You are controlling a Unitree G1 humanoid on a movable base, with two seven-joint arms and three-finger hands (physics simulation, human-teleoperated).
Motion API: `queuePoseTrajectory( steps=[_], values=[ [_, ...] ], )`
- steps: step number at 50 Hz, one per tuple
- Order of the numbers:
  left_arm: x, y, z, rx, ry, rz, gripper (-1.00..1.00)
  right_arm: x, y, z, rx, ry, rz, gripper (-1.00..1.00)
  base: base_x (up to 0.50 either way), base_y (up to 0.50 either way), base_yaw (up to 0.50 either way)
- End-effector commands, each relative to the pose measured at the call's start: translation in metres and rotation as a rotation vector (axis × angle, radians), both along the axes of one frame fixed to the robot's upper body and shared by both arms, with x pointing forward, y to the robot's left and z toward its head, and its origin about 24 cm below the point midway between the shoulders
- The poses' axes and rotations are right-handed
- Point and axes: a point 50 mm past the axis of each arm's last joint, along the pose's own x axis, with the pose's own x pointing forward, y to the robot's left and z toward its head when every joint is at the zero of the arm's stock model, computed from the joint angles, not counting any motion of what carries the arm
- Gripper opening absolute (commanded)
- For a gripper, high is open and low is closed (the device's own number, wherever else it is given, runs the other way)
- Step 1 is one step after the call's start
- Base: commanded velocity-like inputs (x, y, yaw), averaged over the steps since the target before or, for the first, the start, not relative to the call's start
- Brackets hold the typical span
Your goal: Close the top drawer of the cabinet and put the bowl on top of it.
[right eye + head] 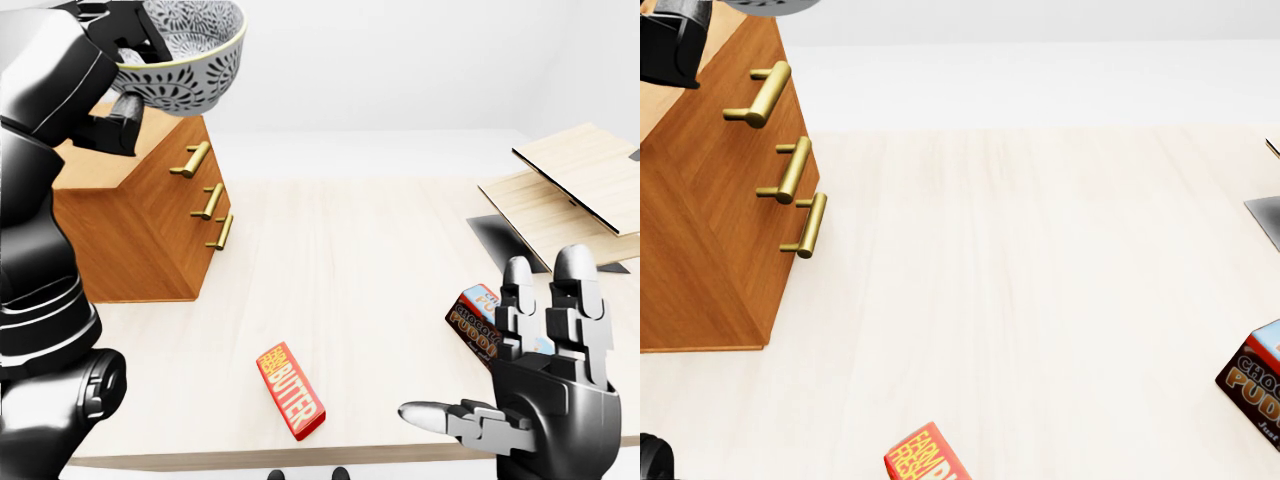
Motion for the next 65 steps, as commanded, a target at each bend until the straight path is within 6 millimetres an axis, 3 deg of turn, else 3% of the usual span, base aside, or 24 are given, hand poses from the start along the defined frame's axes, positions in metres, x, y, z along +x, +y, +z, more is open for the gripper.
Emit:
queuePoseTrajectory(
  steps=[1,9,15,26,40,50,65],
  values=[
    [-0.004,0.034,0.013,-0.001,-0.014,0.084,-1.0,0.0,0.002,-0.001,-0.005,0.002,0.001,1.0,0.0,0.0,0.0],
    [-0.004,0.064,0.013,-0.047,-0.028,0.127,-1.0,-0.001,0.0,0.0,0.0,0.0,-0.002,1.0,0.0,0.0,0.0],
    [-0.007,0.084,-0.004,-0.101,-0.028,0.132,-1.0,-0.001,0.0,0.001,0.0,0.0,-0.002,1.0,0.0,0.0,0.0],
    [-0.018,0.123,-0.01,-0.158,-0.044,0.203,-1.0,-0.001,0.001,0.002,-0.004,0.001,0.0,1.0,0.0,0.0,0.0],
    [-0.012,0.164,-0.019,-0.321,-0.057,0.241,-1.0,0.007,0.001,-0.005,-0.003,0.002,-0.005,1.0,0.0,0.0,0.0],
    [0.0,0.185,-0.024,-0.42,-0.053,0.281,-1.0,0.004,0.002,-0.002,-0.004,0.003,-0.004,1.0,0.0,0.0,0.0],
    [0.019,0.191,-0.021,-0.466,-0.031,0.31,-1.0,0.005,0.006,-0.002,-0.012,0.012,0.004,1.0,0.0,0.0,0.0]
  ],
)
